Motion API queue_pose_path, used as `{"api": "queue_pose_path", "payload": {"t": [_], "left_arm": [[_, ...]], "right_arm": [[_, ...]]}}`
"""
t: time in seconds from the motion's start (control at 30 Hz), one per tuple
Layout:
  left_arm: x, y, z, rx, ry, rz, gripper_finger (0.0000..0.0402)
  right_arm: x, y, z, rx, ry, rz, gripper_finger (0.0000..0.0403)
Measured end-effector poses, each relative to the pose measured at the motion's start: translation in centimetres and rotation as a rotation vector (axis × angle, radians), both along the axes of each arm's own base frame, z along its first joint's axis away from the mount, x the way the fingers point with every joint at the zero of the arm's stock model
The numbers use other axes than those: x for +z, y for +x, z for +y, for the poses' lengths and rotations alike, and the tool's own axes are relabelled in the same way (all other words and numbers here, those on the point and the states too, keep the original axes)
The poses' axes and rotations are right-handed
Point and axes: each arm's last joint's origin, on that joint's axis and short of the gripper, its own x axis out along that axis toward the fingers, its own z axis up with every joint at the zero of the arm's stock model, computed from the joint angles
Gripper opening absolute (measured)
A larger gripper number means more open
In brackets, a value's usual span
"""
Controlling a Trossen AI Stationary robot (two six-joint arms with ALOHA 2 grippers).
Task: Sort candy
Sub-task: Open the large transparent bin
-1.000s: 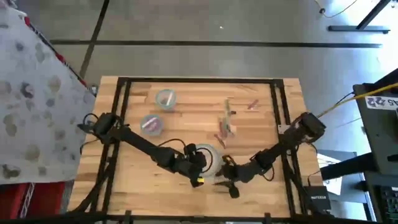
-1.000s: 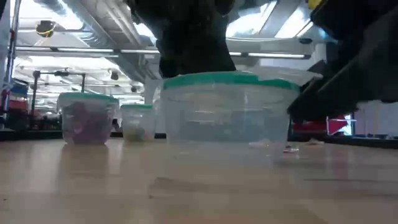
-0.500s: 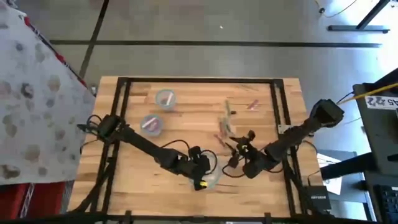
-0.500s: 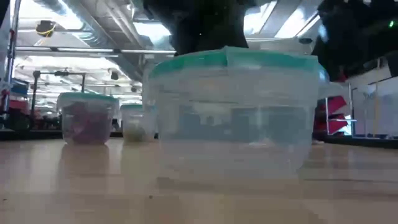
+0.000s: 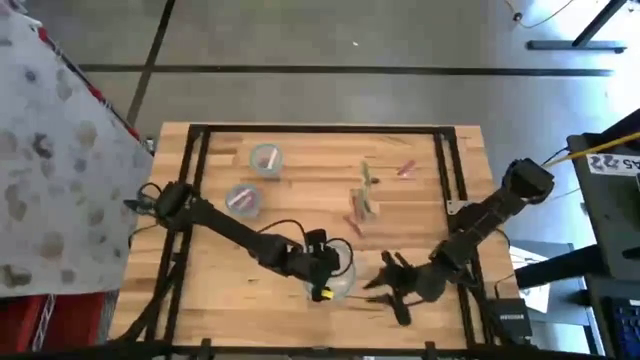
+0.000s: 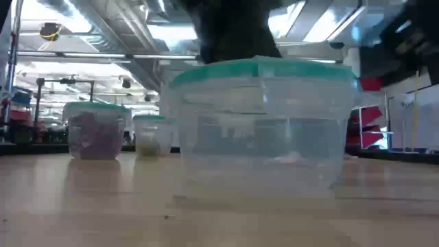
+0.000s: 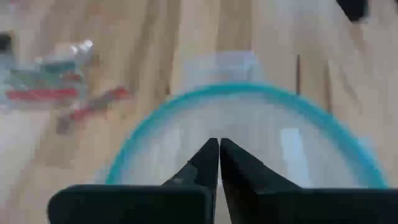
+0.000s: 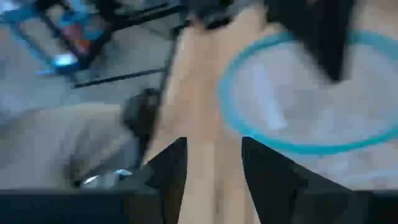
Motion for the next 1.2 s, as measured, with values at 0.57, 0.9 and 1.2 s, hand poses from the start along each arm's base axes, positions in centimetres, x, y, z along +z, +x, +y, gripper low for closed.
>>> {"api": "queue_pose_path", "payload": {"t": [0.57,0.9,1.2], "left_arm": [[-3.5,0.4,-1.6,-0.122,-0.071,0.121,0.0000],[-3.7,0.6,-0.4,-0.087,-0.014,0.141,0.0000],[-4.3,0.8,0.1,-0.081,0.011,0.155,0.0000]], "right_arm": [[-3.2,2.4,-3.9,-0.446,-0.209,0.048,0.0140],[-5.2,1.8,-2.7,-0.159,-0.122,0.223,0.0140],[-7.5,4.7,-3.3,-0.167,-0.185,0.072,0.0140]]}}
